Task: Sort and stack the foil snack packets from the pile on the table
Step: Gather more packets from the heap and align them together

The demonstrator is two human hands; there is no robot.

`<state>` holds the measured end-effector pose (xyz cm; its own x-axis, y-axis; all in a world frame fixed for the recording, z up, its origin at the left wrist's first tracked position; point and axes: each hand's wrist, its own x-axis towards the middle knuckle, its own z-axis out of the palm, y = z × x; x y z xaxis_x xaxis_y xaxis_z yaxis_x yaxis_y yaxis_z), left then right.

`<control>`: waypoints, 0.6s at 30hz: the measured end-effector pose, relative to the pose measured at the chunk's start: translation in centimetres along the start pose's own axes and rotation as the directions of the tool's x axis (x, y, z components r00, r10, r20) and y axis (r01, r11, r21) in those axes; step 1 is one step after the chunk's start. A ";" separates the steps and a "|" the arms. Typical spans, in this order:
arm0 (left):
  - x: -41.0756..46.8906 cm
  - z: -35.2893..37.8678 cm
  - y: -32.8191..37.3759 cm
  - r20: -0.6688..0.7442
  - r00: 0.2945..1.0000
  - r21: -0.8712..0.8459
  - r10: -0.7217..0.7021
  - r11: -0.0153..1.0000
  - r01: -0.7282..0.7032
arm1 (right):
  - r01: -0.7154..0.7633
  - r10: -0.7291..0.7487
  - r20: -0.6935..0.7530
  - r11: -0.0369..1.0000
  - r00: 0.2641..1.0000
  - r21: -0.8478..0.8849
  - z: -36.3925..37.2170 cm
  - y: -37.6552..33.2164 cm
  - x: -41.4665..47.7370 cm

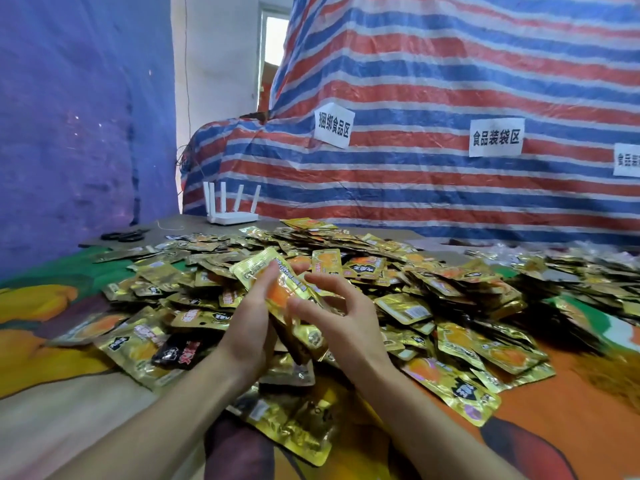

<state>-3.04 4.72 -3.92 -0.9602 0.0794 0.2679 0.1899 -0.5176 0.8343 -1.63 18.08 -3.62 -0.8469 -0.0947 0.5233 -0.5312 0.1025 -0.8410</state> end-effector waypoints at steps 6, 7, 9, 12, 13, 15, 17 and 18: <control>-0.3 0.2 -0.2 0.010 0.998 0.038 -0.060 0.998 0.059 | 0.194 -0.118 0.219 0.911 0.968 -0.364 -0.9 -0.3 -0.8; -0.3 0.1 -0.3 0.005 0.996 0.071 -0.084 0.994 0.084 | 0.221 -0.143 0.217 0.890 0.966 -0.398 -0.9 -0.4 -0.8; -0.4 0.2 -0.5 0.027 0.992 0.181 -0.127 0.976 0.120 | 0.226 -0.147 0.199 0.849 0.969 -0.477 -1.4 -1.0 -0.8; -0.8 0.8 -0.5 0.085 0.995 0.293 -0.043 0.956 0.016 | 0.131 -0.082 0.111 0.807 0.990 -0.576 -4.2 -1.9 0.0; -0.8 0.9 -0.5 0.084 0.996 0.327 0.000 0.945 -0.028 | 0.087 -0.060 0.064 0.787 0.996 -0.611 -5.6 -2.2 0.7; -0.9 0.7 -0.5 0.076 0.996 0.383 0.053 0.921 -0.078 | 0.011 -0.041 -0.027 0.724 0.999 -0.689 -8.7 -2.5 2.6; -0.8 0.4 -0.6 0.070 0.993 0.422 0.096 0.899 -0.117 | -0.049 -0.071 -0.119 0.622 0.990 -0.782 -11.8 -2.3 4.7; -0.7 0.3 -0.6 0.072 0.989 0.449 0.126 0.882 -0.144 | -0.092 -0.086 -0.167 0.557 0.982 -0.826 -13.2 -2.2 5.6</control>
<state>-2.36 5.24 -4.43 -0.9116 0.0746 0.4043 0.3982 -0.0852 0.9133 -5.59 30.37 2.98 -0.7905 0.0633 0.6092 -0.2396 0.8834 -0.4028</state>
